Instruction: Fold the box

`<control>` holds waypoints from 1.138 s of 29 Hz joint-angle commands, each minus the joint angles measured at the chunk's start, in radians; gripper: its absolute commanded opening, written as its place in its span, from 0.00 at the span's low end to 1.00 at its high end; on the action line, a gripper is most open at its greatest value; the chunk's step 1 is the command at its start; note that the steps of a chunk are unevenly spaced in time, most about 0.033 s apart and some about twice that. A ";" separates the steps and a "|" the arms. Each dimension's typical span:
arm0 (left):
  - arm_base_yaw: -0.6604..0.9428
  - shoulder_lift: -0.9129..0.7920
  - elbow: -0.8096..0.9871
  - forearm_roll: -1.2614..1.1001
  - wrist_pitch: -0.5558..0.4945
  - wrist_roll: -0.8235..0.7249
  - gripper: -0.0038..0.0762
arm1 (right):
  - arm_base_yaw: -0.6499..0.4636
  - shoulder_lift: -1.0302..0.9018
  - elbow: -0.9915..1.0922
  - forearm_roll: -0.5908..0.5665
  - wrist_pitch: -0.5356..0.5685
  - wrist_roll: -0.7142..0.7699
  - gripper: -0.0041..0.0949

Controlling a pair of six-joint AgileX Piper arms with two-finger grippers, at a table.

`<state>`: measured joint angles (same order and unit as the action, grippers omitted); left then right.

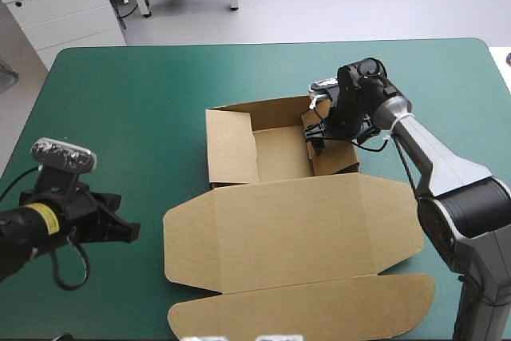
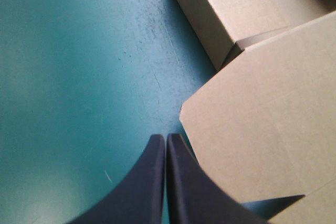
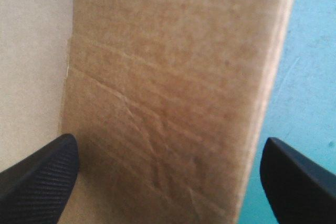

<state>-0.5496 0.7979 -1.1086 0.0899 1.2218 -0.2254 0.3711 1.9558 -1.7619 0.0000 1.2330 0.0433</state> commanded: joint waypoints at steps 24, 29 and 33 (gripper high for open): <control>0.002 -0.371 0.223 0.009 -0.075 0.001 0.04 | -0.443 -0.112 -0.132 0.016 -0.010 -0.103 0.02; 0.002 -0.371 0.223 0.007 -0.080 0.001 0.04 | -0.635 -0.099 -0.132 0.035 -0.083 -0.103 0.02; 0.002 -0.371 0.223 0.032 -0.080 0.001 0.04 | -0.733 -0.077 -0.132 0.038 -0.132 -0.103 0.02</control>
<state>-0.5496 0.4154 -0.8656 0.0983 1.2036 -0.2254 -0.3199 1.9204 -1.8612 0.0143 1.1594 -0.0546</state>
